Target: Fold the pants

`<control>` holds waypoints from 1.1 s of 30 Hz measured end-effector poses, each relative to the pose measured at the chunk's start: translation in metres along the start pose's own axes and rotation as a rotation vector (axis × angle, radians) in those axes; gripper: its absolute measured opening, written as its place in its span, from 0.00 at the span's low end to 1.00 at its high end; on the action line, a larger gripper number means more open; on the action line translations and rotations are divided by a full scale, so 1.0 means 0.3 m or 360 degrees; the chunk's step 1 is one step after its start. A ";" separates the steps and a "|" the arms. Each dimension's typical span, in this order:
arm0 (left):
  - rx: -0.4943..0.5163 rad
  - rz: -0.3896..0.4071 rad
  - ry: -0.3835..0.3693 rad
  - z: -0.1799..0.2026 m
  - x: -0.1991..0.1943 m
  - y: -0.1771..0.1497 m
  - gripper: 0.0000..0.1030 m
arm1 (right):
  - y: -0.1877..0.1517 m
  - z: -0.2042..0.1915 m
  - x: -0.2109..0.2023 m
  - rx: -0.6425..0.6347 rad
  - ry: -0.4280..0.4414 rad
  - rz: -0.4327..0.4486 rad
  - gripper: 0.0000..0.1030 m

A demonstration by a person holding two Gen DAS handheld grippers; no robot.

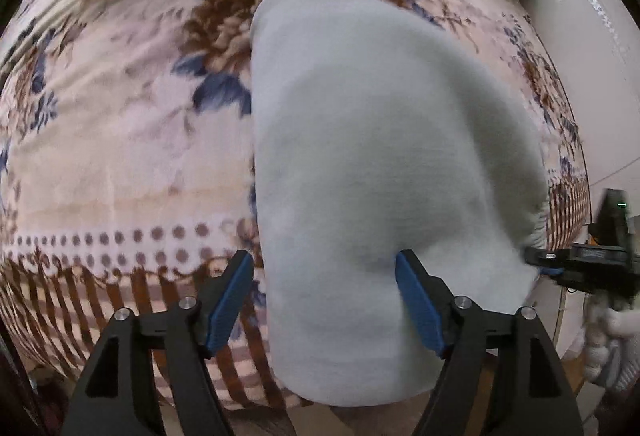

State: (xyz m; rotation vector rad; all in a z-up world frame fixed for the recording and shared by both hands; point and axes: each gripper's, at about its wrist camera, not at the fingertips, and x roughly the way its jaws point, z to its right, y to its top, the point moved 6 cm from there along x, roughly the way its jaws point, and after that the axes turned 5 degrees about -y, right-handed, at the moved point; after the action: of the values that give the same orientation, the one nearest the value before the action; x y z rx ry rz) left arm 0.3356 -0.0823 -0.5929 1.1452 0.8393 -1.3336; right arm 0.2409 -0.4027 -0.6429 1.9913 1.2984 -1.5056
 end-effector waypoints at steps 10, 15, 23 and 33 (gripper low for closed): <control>-0.0243 0.0134 -0.0236 -0.066 -0.086 0.190 0.71 | -0.076 0.034 -0.103 0.0197 0.0339 0.0155 0.71; -0.0370 0.0131 -0.0344 -0.127 0.046 0.471 0.71 | -0.090 -0.040 0.007 0.0129 0.0368 0.0099 0.71; -0.0458 0.0033 -0.0284 -0.222 0.261 0.590 0.47 | -0.110 -0.021 0.155 0.0254 0.0498 0.0008 0.71; -0.0382 0.0156 -0.0319 -0.165 0.073 0.527 0.56 | -0.072 -0.025 0.067 0.0106 0.0228 0.0080 0.71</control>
State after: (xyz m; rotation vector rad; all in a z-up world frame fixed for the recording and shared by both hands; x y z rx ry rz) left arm 0.5006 -0.0597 -0.6047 0.8397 0.7635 -1.2080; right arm 0.2284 -0.3767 -0.6523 2.1931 1.2574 -1.4236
